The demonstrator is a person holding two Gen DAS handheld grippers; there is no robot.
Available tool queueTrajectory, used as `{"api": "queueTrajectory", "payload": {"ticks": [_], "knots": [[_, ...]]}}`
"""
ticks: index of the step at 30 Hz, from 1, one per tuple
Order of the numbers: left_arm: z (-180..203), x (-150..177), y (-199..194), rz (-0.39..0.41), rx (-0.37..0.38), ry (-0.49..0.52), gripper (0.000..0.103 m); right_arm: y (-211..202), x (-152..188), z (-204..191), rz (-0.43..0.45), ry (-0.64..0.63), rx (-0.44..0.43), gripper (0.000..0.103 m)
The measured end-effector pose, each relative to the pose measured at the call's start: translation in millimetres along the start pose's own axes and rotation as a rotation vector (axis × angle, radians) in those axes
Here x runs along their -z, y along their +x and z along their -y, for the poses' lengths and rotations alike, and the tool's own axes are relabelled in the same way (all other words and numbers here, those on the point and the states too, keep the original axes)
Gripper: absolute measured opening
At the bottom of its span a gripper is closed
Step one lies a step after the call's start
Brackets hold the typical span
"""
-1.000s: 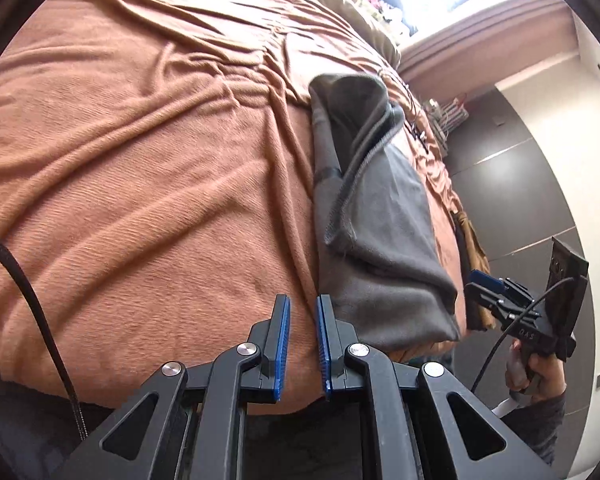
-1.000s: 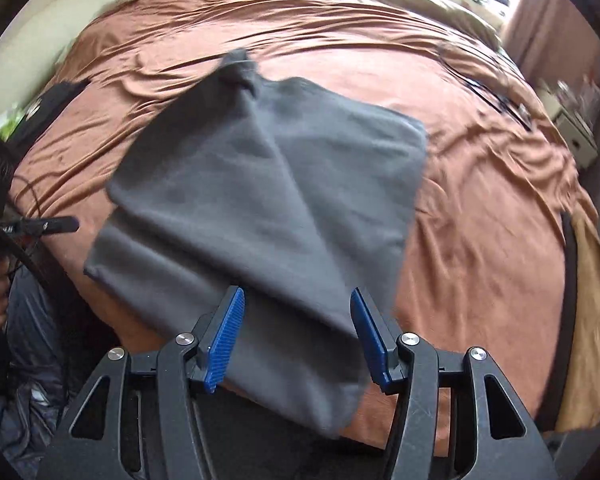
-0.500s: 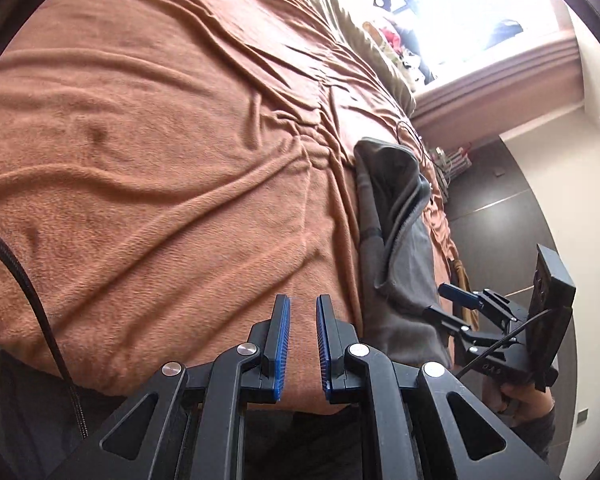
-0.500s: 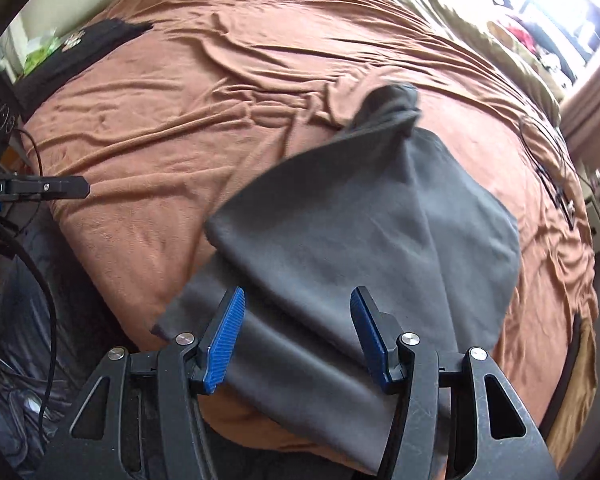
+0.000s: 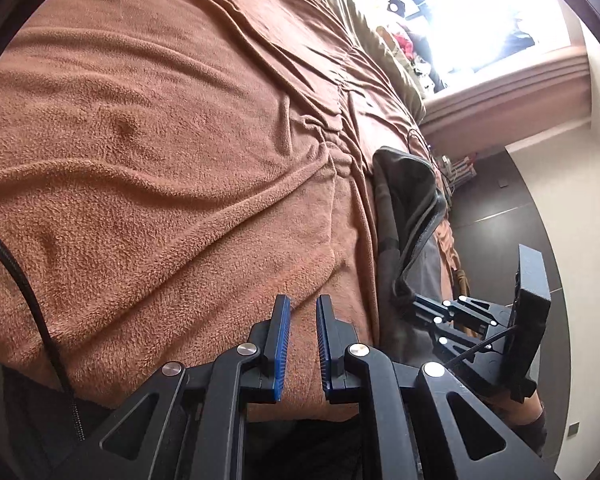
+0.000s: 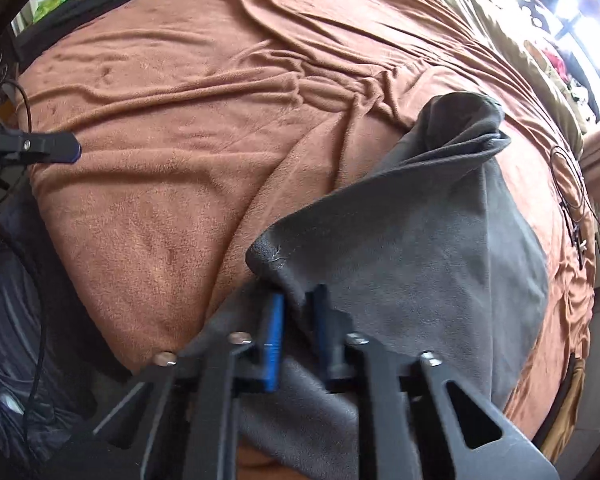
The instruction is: Fold small clothes
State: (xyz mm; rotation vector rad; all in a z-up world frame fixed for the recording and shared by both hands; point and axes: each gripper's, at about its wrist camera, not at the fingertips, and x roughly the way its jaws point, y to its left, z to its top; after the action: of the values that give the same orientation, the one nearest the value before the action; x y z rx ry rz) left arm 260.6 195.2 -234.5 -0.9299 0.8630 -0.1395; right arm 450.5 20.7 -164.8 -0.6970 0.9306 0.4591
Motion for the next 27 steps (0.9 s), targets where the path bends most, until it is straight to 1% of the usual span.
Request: {"api": "queueTrajectory", "payload": {"ticks": [3, 10, 14, 19, 23, 27], "knots": [[7, -1, 7, -0.010, 0.000, 0.007, 0.013, -14, 3, 16, 0.046, 0.047, -0.032, 0.001], [32, -1, 32, -0.047, -0.022, 0.052, 0.013, -51, 13, 57, 0.146, 0.109, -0.028, 0.001], [44, -2, 47, -0.068, -0.046, 0.073, 0.013, -75, 23, 82, 0.197, 0.136, -0.004, 0.001], [64, -4, 63, -0.089, -0.069, 0.103, 0.013, -94, 35, 119, 0.238, 0.164, 0.054, 0.000], [83, -5, 77, -0.104, -0.092, 0.136, 0.013, -99, 47, 148, 0.261, 0.218, 0.093, 0.000], [97, -5, 91, -0.123, -0.117, 0.161, 0.013, -92, 55, 175, 0.281, 0.272, 0.118, 0.000]]}}
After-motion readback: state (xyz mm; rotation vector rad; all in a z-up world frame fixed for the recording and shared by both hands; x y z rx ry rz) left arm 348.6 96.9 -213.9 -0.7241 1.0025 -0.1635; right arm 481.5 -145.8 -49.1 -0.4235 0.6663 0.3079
